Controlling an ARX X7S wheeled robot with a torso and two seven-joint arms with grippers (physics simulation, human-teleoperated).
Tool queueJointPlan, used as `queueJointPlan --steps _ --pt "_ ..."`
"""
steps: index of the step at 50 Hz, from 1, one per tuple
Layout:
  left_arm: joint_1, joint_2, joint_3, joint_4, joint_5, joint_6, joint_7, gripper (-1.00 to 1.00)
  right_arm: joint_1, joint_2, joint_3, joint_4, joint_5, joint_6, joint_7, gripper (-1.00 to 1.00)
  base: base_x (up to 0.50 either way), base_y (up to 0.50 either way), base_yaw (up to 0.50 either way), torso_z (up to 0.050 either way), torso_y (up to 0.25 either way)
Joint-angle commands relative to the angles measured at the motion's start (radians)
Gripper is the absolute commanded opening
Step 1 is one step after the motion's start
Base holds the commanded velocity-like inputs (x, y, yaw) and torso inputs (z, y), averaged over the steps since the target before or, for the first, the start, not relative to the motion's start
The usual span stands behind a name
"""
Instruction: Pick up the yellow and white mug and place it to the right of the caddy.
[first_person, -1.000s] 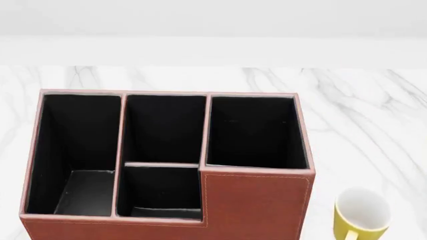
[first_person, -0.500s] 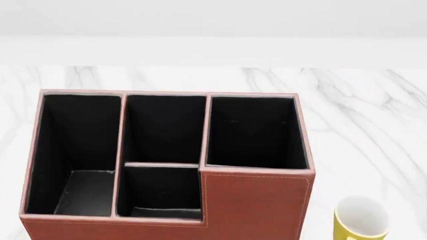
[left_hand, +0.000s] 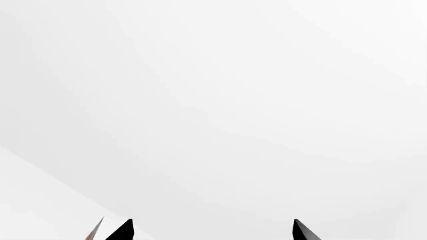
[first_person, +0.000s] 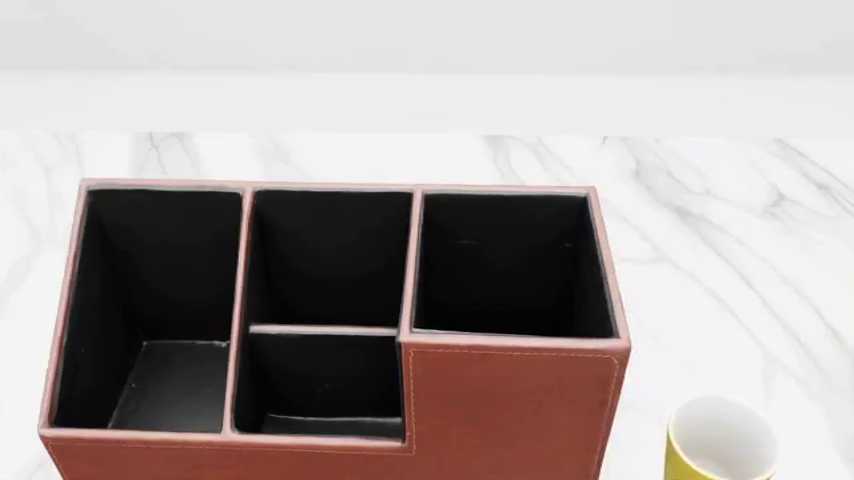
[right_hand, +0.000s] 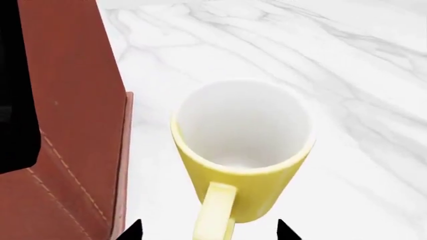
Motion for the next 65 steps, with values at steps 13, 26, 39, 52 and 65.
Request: queueJointPlan --steps 13,26,39,52,65 --pt "0.000 0.004 -0.003 0.000 -0.001 0.002 0.000 1.00 0.062 0.077 -0.014 -0.154 -0.118 0.023 0.122 1.00 0.00 0.00 0.00 0.000 0.000" --pt "0.000 0.005 -0.004 0.000 -0.001 0.003 0.000 1.00 0.121 0.138 -0.019 -0.293 -0.210 0.048 0.210 1.00 0.00 0.00 0.00 0.000 0.000" --pt "0.000 0.006 -0.002 0.000 0.001 0.004 0.000 1.00 0.189 0.220 -0.014 -0.491 -0.327 0.083 0.332 1.00 0.00 0.00 0.00 0.000 0.000" --pt "0.000 0.007 0.002 0.000 0.003 0.005 0.000 1.00 0.249 0.313 0.004 -0.679 -0.428 0.124 0.441 1.00 0.00 0.00 0.00 0.000 0.000" --pt "0.000 0.004 0.005 0.000 0.000 0.003 0.000 1.00 0.278 0.389 0.022 -0.791 -0.479 0.141 0.496 1.00 0.00 0.00 0.00 0.000 0.000"
